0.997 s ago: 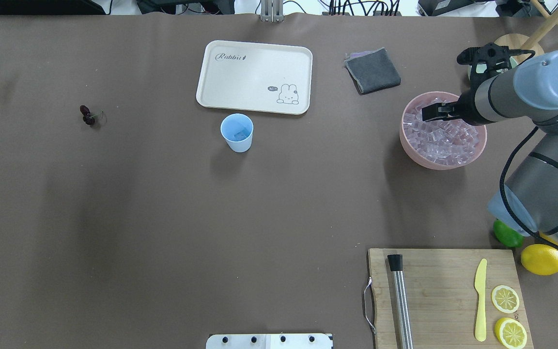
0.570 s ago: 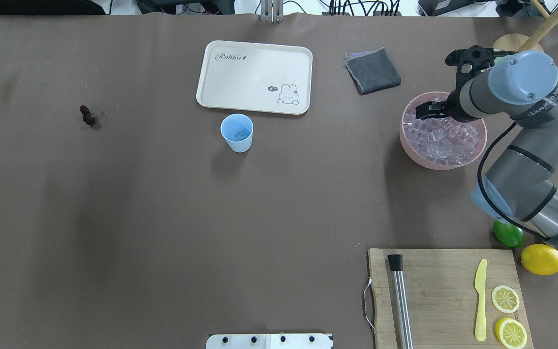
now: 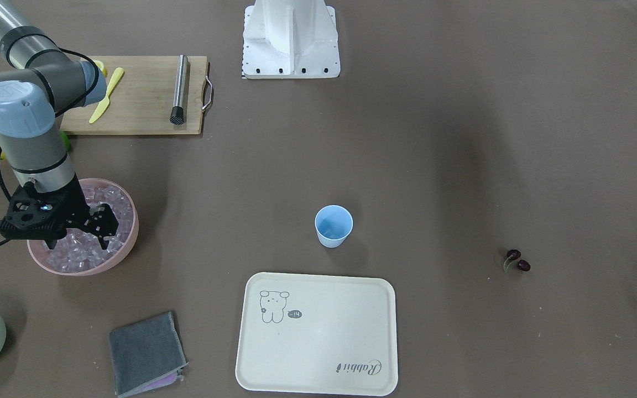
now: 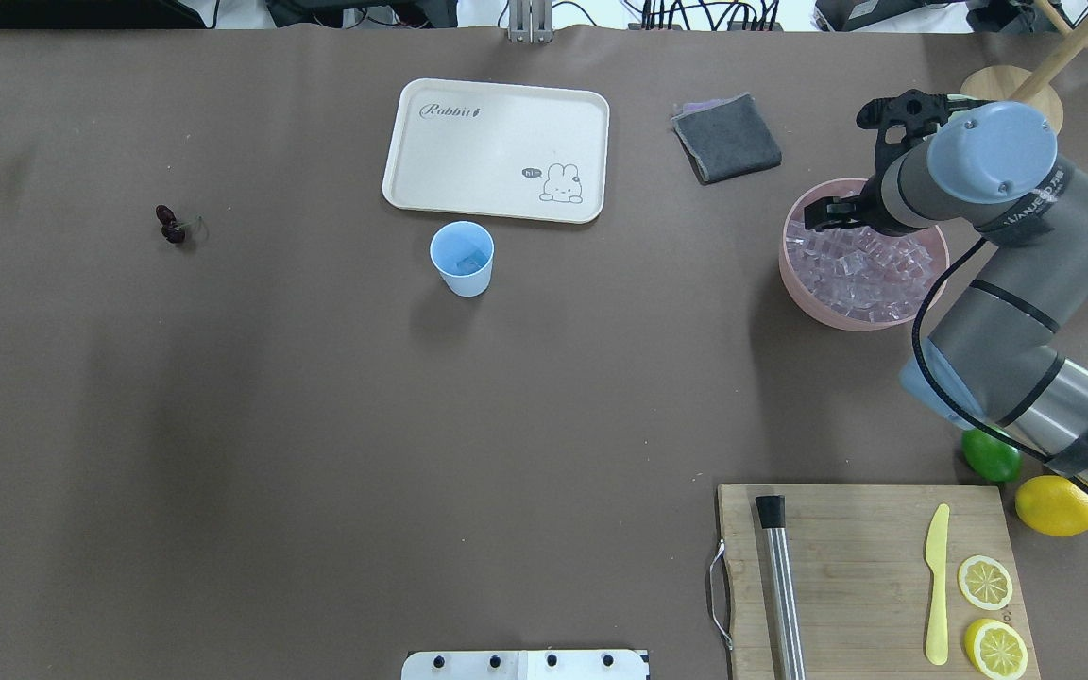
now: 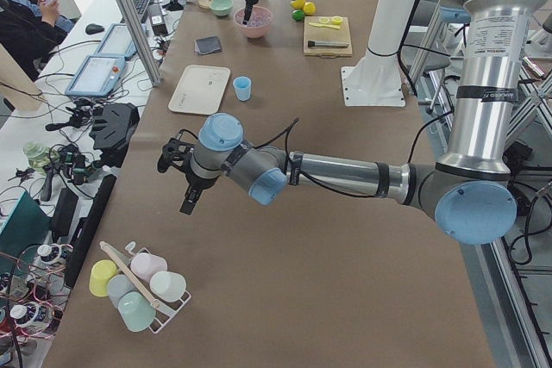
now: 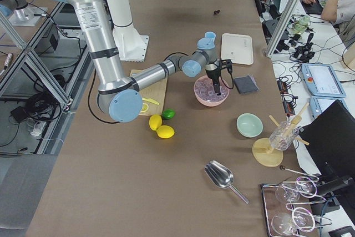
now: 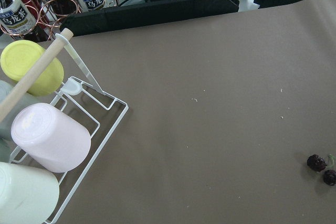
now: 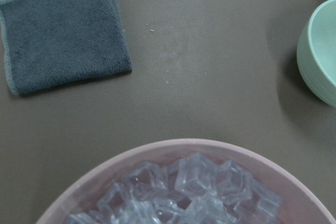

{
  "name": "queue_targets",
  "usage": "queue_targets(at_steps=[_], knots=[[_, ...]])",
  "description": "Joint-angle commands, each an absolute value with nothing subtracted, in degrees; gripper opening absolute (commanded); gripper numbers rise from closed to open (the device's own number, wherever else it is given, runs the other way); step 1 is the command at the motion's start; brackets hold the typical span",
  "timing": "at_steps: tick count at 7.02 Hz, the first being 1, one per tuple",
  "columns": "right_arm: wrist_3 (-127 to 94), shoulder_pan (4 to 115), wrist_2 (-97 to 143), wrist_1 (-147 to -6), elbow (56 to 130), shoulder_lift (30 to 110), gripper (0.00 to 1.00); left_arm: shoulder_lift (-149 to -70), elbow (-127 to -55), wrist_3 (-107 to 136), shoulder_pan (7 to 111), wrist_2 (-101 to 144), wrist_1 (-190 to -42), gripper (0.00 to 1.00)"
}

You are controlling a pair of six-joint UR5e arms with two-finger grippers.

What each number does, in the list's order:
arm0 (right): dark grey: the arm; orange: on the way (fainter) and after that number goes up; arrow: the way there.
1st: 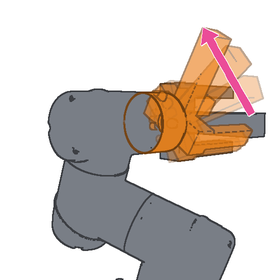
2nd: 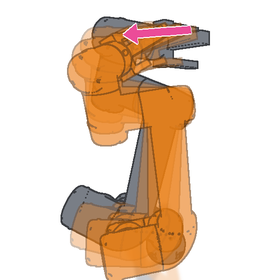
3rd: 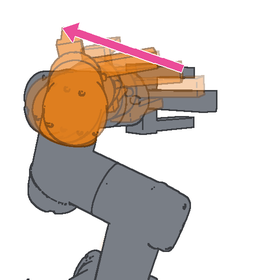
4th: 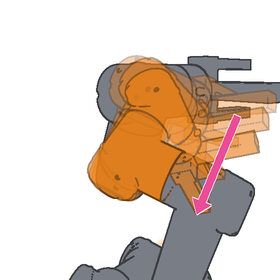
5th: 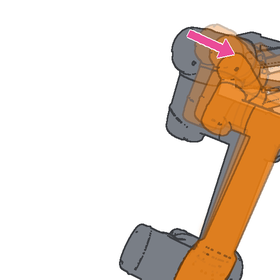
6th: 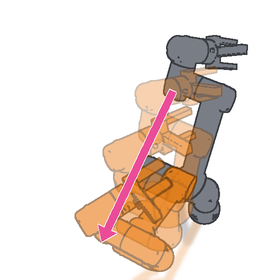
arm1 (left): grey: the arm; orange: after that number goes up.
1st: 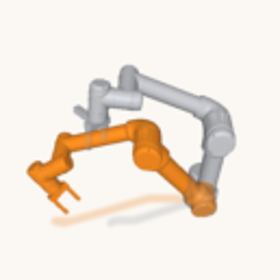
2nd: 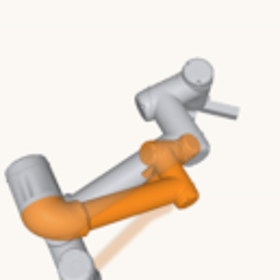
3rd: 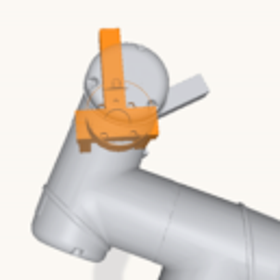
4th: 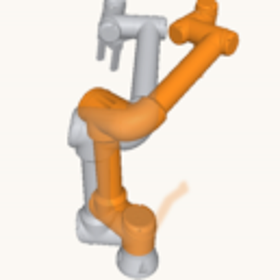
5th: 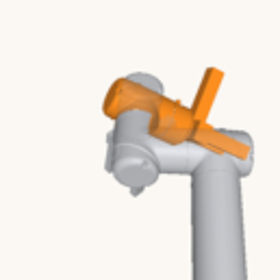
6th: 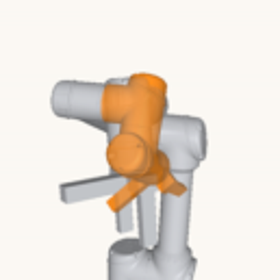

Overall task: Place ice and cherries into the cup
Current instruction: 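Lower the right gripper into the ice and grasp another cube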

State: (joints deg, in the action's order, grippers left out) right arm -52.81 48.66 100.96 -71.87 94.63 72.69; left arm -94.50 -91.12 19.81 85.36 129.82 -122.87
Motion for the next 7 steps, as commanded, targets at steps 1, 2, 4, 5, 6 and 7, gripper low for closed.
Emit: queue_targets(at_steps=[1, 2, 4, 5, 6, 7], knots=[[-52.8, 48.0, 101.6, -71.8, 97.1, 75.7, 0.86, -94.6, -91.1, 19.8, 85.4, 129.8, -122.9, 0.98], [-52.9, 47.3, 101.7, -71.8, 97.2, 75.8, 0.83, -94.6, -91.0, 19.8, 85.4, 129.6, -122.9, 0.98], [-52.9, 45.7, 101.7, -71.8, 97.6, 75.4, 0.78, -94.5, -91.1, 19.7, 85.4, 129.6, -122.9, 0.98], [-52.9, 45.5, 101.6, -71.8, 97.5, 75.8, 0.79, -94.6, -91.0, 19.8, 85.4, 129.6, -122.9, 0.98], [-52.9, 45.5, 101.6, -71.8, 97.6, 76.2, 0.77, -94.7, -91.0, 19.7, 85.4, 129.6, -122.9, 0.98], [-52.9, 45.5, 101.7, -71.8, 97.9, 77.0, 0.64, -94.7, -91.1, 19.7, 85.4, 129.6, -122.9, 0.98]])
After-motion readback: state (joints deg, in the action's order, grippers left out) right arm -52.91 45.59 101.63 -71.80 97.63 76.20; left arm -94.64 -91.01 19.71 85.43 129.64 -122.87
